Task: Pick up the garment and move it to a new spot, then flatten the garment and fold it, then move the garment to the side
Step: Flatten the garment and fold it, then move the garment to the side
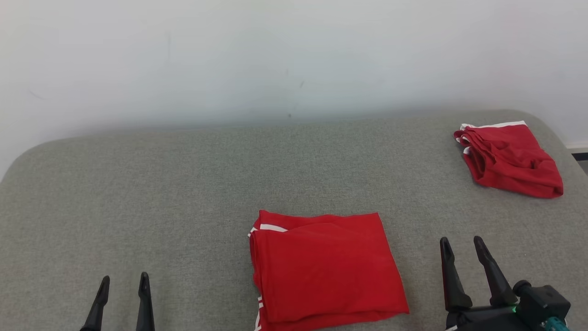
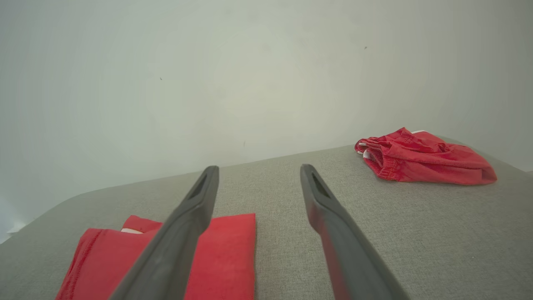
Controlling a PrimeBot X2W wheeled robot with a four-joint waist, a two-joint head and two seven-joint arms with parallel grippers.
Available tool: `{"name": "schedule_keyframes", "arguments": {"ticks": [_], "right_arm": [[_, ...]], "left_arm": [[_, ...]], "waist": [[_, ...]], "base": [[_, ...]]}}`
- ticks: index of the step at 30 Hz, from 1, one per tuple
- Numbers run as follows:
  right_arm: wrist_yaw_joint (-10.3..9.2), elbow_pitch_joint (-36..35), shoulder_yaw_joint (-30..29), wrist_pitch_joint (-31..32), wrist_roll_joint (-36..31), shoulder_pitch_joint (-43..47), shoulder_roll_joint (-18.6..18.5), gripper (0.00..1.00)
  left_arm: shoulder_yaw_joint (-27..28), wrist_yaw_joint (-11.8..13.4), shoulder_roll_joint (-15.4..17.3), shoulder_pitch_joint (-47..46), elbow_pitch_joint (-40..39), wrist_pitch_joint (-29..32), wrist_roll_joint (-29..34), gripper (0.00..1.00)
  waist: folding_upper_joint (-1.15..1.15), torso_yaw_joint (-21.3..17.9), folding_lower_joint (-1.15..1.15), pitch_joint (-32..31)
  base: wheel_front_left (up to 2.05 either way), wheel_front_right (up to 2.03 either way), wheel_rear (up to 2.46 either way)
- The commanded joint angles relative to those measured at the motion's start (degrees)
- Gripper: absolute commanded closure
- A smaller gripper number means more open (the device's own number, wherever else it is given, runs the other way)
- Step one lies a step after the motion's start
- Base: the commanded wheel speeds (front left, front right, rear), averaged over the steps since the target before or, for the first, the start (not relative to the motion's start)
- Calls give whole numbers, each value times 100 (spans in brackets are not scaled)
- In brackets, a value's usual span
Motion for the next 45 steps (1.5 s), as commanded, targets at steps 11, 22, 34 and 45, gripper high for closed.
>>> {"name": "schedule_keyframes", "arguments": {"ticks": [11,22,34,45], "right_arm": [[-17,-145,-110,-24,-218,396,143,0],[-17,-149,-142,52,-305,476,213,0],[-17,-105,-140,94,-311,491,244,0],[-17,160,12,343,-423,-211,-32,0]], "left_arm": [[-39,5,72,186,51,-17,71,0],[-69,5,72,228,107,-17,34,0],[-40,13,47,198,156,-17,31,0],[-120,17,20,41,215,-17,82,0]], "waist": [[0,120,0,-67],[0,177,0,-83],[0,184,0,-87],[0,325,0,28]], "base": [[0,0,0],[0,0,0],[0,0,0],[0,0,0]]}}
